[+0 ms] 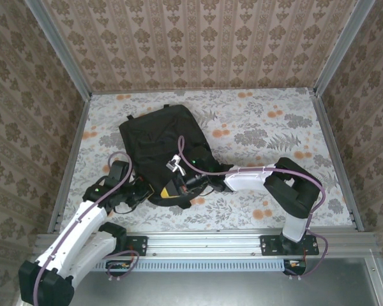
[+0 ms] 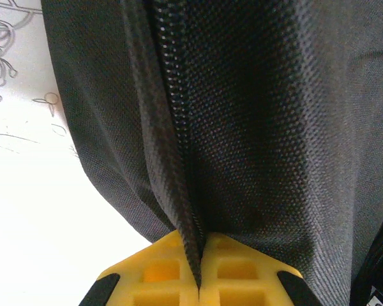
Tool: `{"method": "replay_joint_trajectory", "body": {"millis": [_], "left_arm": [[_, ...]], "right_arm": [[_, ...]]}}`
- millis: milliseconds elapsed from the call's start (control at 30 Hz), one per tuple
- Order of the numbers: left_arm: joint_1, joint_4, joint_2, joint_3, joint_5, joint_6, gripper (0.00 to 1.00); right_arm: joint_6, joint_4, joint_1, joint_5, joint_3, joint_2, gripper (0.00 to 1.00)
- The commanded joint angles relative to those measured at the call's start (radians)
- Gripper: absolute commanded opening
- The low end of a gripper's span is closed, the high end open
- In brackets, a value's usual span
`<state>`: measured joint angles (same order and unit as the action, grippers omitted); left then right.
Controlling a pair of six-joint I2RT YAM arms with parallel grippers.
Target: Pack the student bag
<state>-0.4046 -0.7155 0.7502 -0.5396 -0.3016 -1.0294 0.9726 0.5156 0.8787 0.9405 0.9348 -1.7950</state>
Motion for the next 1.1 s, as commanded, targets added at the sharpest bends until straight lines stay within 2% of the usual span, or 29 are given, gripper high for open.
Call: {"method": "replay_joint_trajectory", "body": {"millis": [0,467,800,1067], "left_arm": [[0.034,-0.074,-0.023,-0.031,0.041,0.054,0.0],[0.096,-0.155,-0.031,-0.069,0.044,0.134,0.0],[0.11,-0.188,-0.023,-0.089,0.064,0.18,0.0],[0.116,-0.22,-0.01,-0.117,0.112,0.231,0.0]], "right_arm": [[-0.007,0.045,-0.016,0.044,-0.022,0.033,0.0],[-0.084,-0.065,-0.064,0.029,-0.089,0.104,0.0],[-0.189,-0.301,-0.088,0.011,-0.028,0.133,0.0],[-0.214,-0.37,-0.123,0.009,-0.01,0.169,0.0]]}}
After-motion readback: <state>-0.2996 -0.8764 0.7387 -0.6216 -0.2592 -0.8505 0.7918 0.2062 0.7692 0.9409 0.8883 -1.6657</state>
